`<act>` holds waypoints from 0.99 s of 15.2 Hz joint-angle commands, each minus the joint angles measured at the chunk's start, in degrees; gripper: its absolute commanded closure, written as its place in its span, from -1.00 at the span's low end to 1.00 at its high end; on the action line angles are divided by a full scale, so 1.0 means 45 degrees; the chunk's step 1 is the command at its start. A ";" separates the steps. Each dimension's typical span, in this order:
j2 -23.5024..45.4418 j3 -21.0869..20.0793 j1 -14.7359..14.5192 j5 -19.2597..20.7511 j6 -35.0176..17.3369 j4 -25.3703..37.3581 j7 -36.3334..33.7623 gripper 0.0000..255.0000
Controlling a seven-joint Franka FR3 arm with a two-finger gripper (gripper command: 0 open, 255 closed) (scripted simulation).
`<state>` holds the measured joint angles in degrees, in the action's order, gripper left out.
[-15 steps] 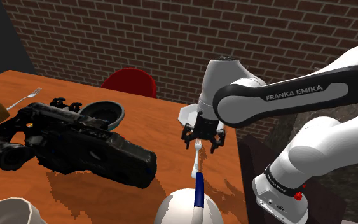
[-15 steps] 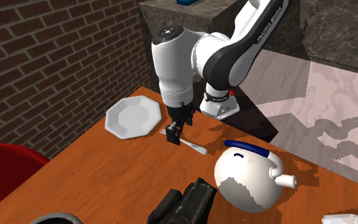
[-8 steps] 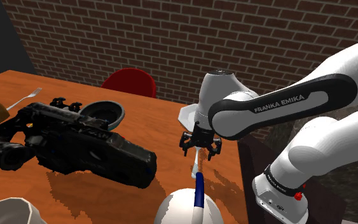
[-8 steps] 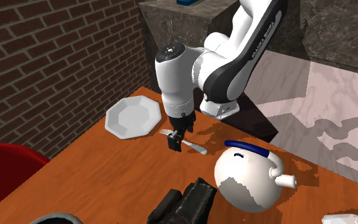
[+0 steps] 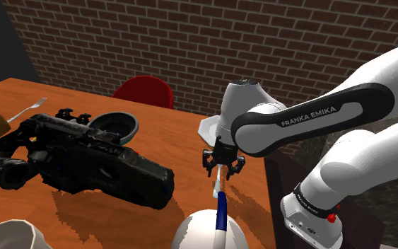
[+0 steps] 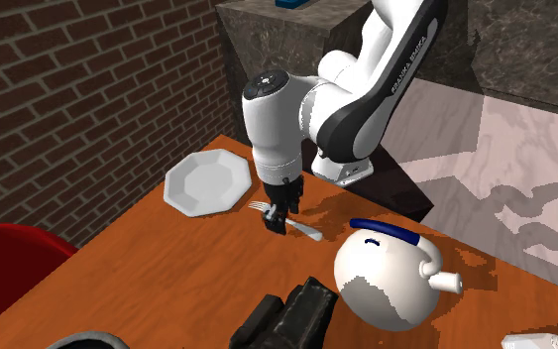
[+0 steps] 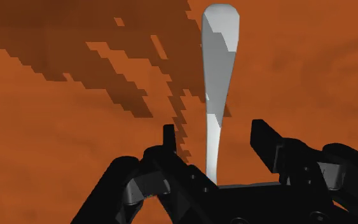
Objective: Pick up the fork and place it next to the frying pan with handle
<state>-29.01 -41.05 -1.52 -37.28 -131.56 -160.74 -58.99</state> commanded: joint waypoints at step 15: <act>-0.1076 0.0566 -0.0113 0.0335 0.1485 0.0418 -0.0188 1.00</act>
<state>-33.04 -38.91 -1.93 -36.05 -126.10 -159.28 -59.59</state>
